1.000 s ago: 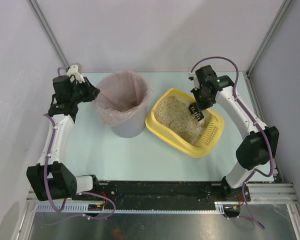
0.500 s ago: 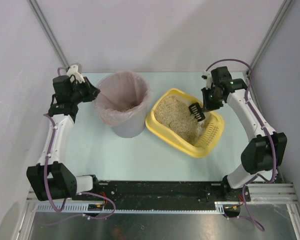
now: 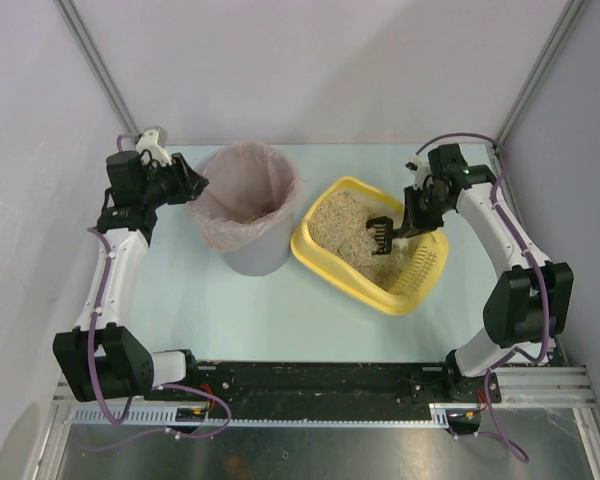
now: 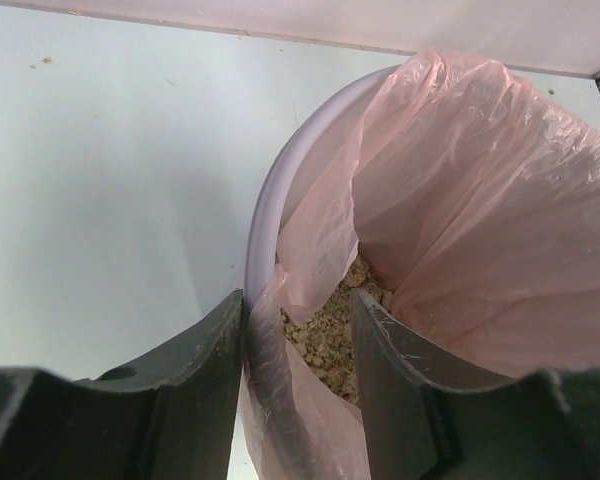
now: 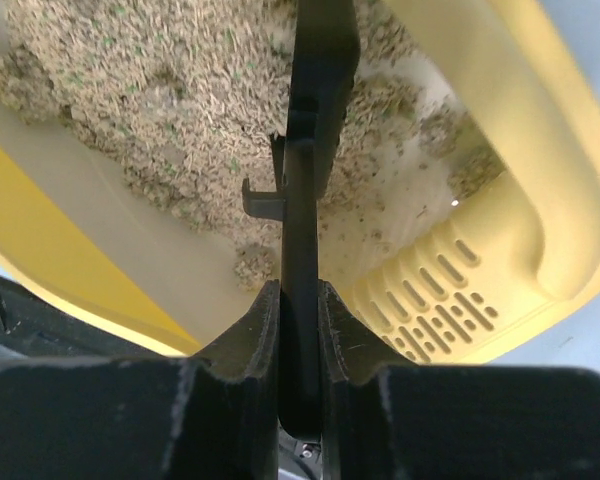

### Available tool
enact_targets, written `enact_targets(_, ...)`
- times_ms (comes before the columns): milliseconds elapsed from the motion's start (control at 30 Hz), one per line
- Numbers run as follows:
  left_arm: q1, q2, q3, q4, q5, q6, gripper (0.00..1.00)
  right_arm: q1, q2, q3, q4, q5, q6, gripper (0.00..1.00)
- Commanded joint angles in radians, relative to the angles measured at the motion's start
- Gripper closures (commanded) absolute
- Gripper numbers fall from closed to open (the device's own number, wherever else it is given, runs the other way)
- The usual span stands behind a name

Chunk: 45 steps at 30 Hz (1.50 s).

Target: Clean the litter box

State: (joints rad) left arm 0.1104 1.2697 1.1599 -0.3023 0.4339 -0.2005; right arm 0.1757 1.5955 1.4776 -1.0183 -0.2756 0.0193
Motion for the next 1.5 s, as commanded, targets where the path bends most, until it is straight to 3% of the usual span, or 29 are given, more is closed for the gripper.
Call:
enact_targets(0,-0.008,-0.015,0.041,0.019,0.043,0.012,0.5,0.002,-0.011,-0.114,-0.022,-0.119,0.051,1.0)
enact_targets(633,-0.026,0.002,0.038,0.019,0.029,0.016,0.5,0.019,-0.101,-0.471,0.538,-0.316,0.378,1.0)
enact_targets(1000,-0.029,-0.007,0.035,0.019,0.011,0.021,0.5,-0.068,-0.213,-0.517,0.495,-0.375,0.404,1.0)
enact_targets(1467,-0.028,-0.006,0.035,0.019,0.011,0.021,0.5,-0.156,-0.253,-0.585,0.511,-0.579,0.439,1.0)
